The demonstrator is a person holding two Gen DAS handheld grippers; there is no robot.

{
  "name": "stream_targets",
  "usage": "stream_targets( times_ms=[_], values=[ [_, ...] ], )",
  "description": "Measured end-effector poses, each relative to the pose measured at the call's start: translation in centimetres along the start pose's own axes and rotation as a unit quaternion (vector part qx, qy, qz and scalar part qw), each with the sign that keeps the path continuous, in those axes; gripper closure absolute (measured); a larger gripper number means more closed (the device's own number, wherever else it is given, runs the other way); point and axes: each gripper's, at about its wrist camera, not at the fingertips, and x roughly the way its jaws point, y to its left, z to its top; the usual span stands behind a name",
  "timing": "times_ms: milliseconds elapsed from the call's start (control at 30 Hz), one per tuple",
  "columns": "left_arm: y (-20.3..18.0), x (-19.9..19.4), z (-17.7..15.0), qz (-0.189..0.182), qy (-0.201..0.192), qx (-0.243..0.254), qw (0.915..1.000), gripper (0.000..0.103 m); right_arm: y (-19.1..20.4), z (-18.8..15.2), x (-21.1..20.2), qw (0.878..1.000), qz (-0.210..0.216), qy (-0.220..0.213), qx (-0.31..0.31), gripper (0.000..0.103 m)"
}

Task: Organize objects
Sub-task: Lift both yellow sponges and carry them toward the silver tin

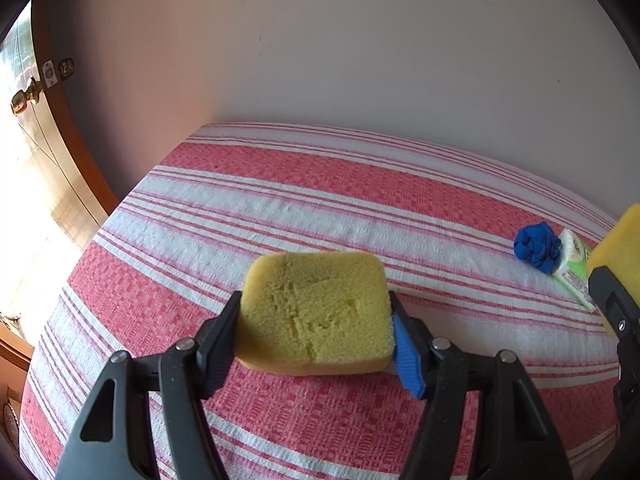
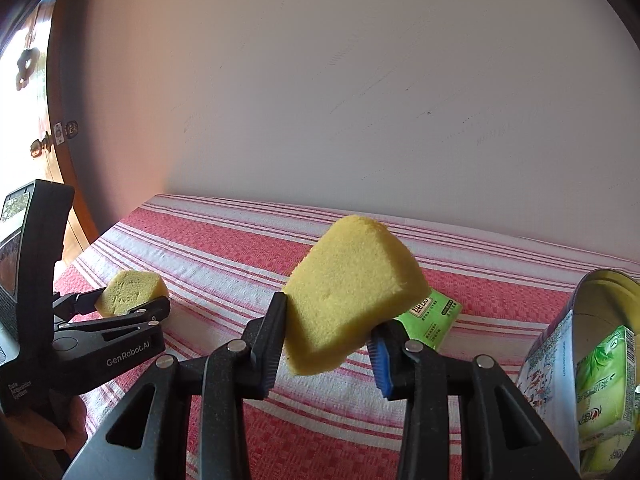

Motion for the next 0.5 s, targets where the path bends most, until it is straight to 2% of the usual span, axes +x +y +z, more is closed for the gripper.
stream_targets(
  times_ms=[333,500],
  values=[
    [0.4,-1.3,-0.8,-0.001,-0.012,-0.016,0.9998,0.036,-0.3,-0.3,-0.6,0.999,-0.027,-0.024,-0.003,0.063],
    [0.4,-2.3,-1.4,0.003,-0.018,-0.025,0.9995,0.036,-0.4,-0.1,-1.1,0.999,-0.026,-0.032,0.004,0.063]
  ],
)
